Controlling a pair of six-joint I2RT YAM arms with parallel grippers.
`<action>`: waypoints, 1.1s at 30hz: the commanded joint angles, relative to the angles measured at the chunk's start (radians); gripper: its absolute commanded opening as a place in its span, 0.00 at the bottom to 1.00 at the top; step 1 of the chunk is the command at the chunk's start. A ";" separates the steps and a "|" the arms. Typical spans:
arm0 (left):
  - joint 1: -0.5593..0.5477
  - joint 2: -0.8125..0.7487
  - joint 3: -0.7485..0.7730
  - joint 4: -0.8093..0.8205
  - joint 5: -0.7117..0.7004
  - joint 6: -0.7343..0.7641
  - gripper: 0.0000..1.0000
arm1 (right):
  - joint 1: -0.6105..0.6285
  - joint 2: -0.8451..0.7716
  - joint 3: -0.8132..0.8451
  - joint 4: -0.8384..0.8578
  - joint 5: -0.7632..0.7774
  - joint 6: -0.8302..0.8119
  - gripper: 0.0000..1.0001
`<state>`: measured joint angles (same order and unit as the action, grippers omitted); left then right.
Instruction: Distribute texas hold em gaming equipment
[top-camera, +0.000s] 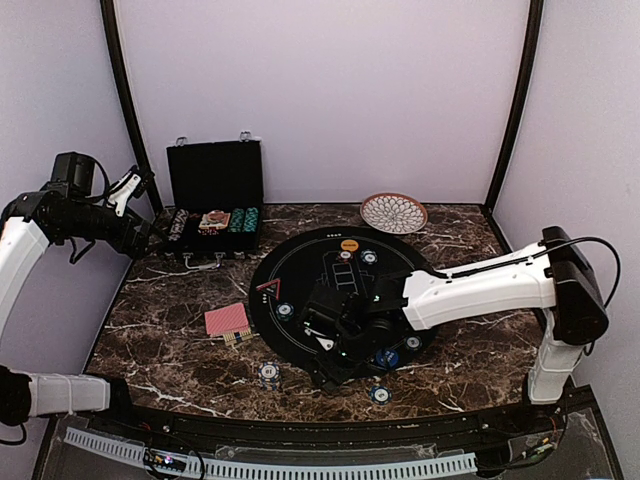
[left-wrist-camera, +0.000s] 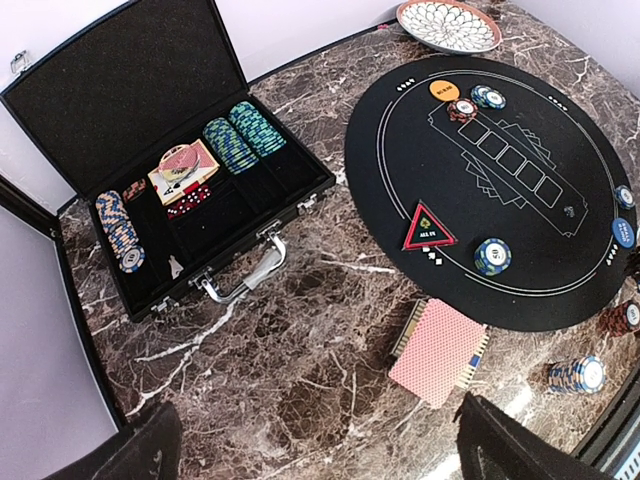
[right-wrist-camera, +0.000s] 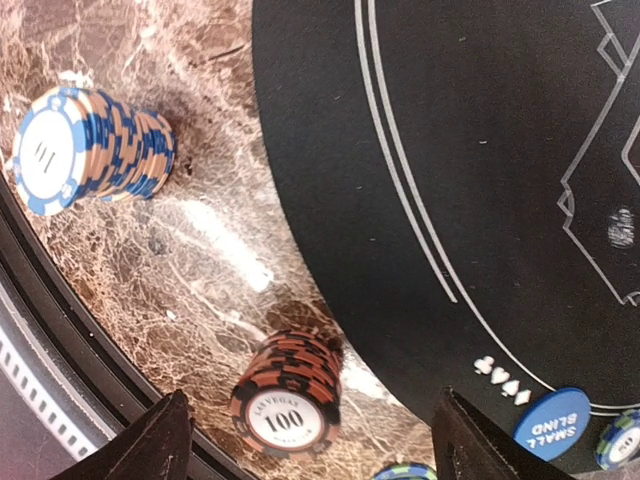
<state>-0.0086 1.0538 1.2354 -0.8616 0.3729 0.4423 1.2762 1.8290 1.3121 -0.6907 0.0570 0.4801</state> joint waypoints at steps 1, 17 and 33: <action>0.006 -0.020 -0.019 0.013 -0.005 0.002 0.99 | 0.016 0.029 0.027 0.008 -0.017 -0.018 0.82; 0.006 -0.020 -0.016 0.014 -0.011 0.001 0.99 | 0.033 0.088 0.061 -0.028 -0.031 -0.037 0.68; 0.006 -0.020 -0.012 0.023 -0.006 -0.001 0.99 | 0.034 0.115 0.076 -0.053 -0.028 -0.050 0.58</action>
<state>-0.0086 1.0523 1.2270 -0.8604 0.3607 0.4419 1.2984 1.9270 1.3613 -0.7273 0.0292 0.4397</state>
